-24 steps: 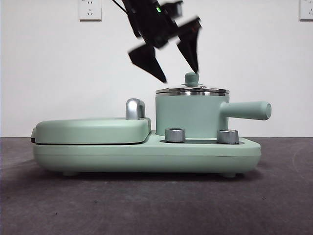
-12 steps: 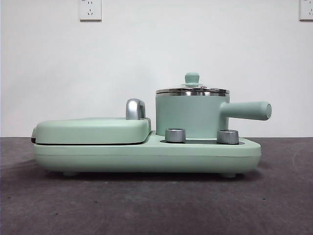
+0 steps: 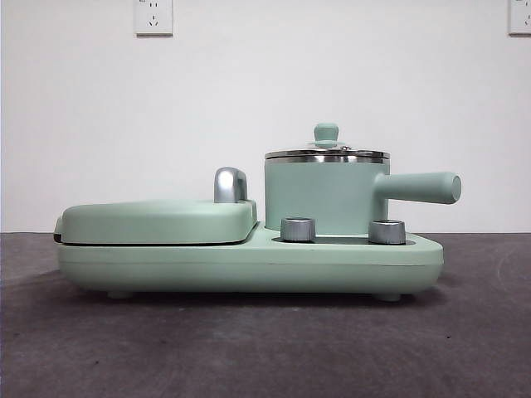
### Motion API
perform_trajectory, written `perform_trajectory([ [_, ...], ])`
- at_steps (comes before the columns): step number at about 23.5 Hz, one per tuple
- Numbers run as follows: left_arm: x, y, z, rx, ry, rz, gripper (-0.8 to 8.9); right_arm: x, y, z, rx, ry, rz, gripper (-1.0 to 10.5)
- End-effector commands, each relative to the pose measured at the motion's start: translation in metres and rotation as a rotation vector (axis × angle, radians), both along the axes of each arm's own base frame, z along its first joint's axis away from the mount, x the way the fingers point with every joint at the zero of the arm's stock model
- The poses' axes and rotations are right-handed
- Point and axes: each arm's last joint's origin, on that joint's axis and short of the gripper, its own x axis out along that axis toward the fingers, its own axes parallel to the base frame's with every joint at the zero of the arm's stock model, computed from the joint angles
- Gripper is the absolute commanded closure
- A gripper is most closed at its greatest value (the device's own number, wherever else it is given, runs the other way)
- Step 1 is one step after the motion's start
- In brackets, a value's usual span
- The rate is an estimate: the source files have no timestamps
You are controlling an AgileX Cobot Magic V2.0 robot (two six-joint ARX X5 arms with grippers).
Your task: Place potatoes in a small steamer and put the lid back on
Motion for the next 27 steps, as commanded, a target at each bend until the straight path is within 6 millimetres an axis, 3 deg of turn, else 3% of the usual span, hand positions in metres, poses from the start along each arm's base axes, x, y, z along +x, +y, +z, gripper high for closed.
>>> perform_trajectory([
  [1,-0.015,0.01,-0.013,-0.092,-0.055,0.019,3.48,0.0,0.001,0.003,0.024,0.0,0.027,5.0],
  [4,-0.034,0.024,-0.036,-0.16,-0.051,0.062,3.5,0.0,0.002,0.003,0.045,0.004,0.069,5.0],
  [6,-0.041,0.03,-0.04,-0.17,-0.054,0.07,3.89,0.0,0.003,0.004,0.056,-0.004,0.084,5.0],
  [8,-0.044,0.032,-0.04,-0.179,-0.063,0.071,5.48,0.001,0.003,0.005,0.062,-0.013,0.09,5.3],
  [9,-0.045,0.033,-0.04,-0.183,-0.068,0.07,7.24,0.001,0.004,0.005,0.067,-0.016,0.098,6.6],
  [10,-0.046,0.034,-0.039,-0.188,-0.069,0.072,8.1,0.0,0.004,0.006,0.069,-0.016,0.106,8.1],
  [11,-0.046,0.034,-0.039,-0.19,-0.068,0.074,7.9,0.0,0.004,0.006,0.067,-0.019,0.112,9.6],
  [12,-0.046,0.034,-0.039,-0.192,-0.066,0.076,8.06,0.0,0.004,0.006,0.061,-0.026,0.116,9.2],
  [27,-0.046,0.034,-0.039,-0.194,-0.065,0.077,8.05,0.0,0.004,0.006,0.054,-0.033,0.116,9.2],
])
